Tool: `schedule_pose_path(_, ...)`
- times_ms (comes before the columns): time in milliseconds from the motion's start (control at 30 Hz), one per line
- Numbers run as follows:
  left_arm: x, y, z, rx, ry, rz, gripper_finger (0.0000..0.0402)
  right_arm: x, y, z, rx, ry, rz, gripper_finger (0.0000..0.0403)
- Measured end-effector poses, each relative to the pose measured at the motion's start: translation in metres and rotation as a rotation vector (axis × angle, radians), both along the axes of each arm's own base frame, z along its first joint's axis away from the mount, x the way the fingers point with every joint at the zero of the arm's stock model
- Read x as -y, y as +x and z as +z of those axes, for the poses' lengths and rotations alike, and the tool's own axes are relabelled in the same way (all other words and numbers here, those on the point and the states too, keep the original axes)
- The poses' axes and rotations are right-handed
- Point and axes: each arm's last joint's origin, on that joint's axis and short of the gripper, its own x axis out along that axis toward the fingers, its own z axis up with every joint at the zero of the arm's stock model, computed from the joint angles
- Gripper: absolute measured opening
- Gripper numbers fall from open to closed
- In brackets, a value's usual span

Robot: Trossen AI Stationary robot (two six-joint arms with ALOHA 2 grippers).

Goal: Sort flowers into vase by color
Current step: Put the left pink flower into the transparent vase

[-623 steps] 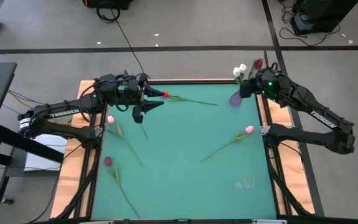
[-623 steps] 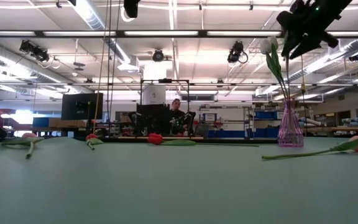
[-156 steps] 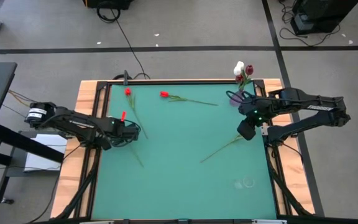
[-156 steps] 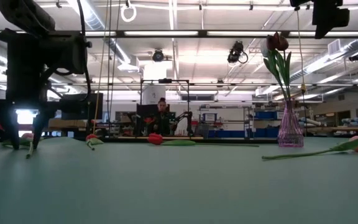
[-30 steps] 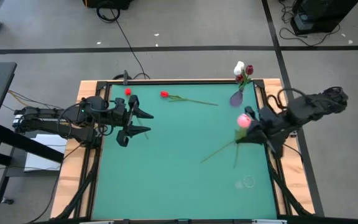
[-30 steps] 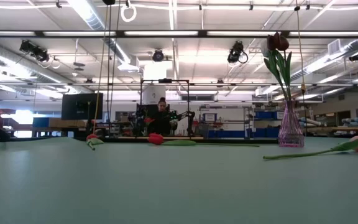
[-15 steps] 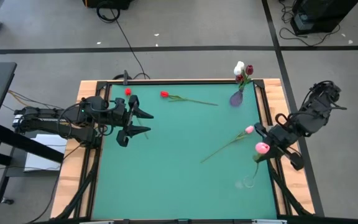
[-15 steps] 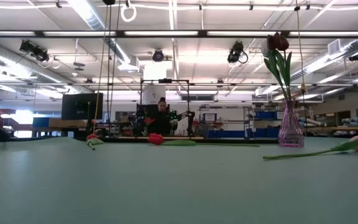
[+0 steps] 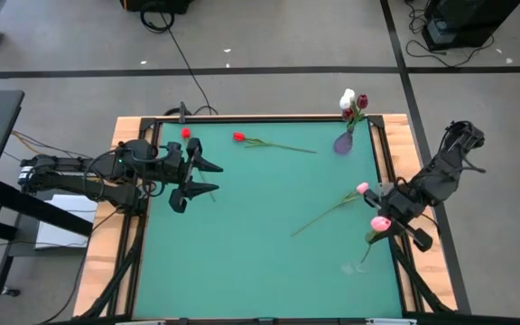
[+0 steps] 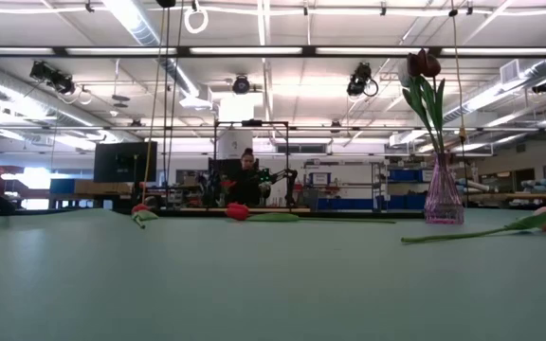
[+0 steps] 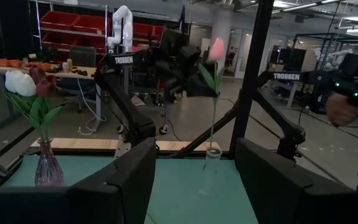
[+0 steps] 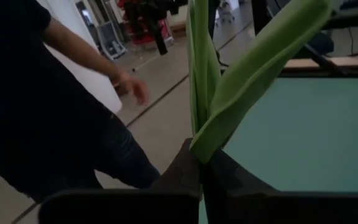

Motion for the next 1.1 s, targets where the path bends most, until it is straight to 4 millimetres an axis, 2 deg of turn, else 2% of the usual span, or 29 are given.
schedule_pose_path(300, 0.000, 0.000, 0.000, 0.000, 0.000, 0.000, 0.0228, -0.004, 0.004, -0.026, -0.064, -0.054, 0.001, 0.0075)
schedule_pose_path(600, 0.000, 0.000, 0.000, 0.000, 0.000, 0.000, 0.0228, -0.006, 0.002, -0.031, -0.214, 0.065, 0.055, 0.0152)
schedule_pose_path(933, 0.000, 0.000, 0.000, 0.000, 0.000, 0.000, 0.0228, -0.011, -0.006, -0.030, -0.574, 0.339, 0.274, 0.0160)
schedule_pose_path(1100, 0.000, 0.000, 0.000, 0.000, 0.000, 0.000, 0.0228, -0.010, -0.008, -0.024, -0.645, 0.456, 0.304, 0.0160)
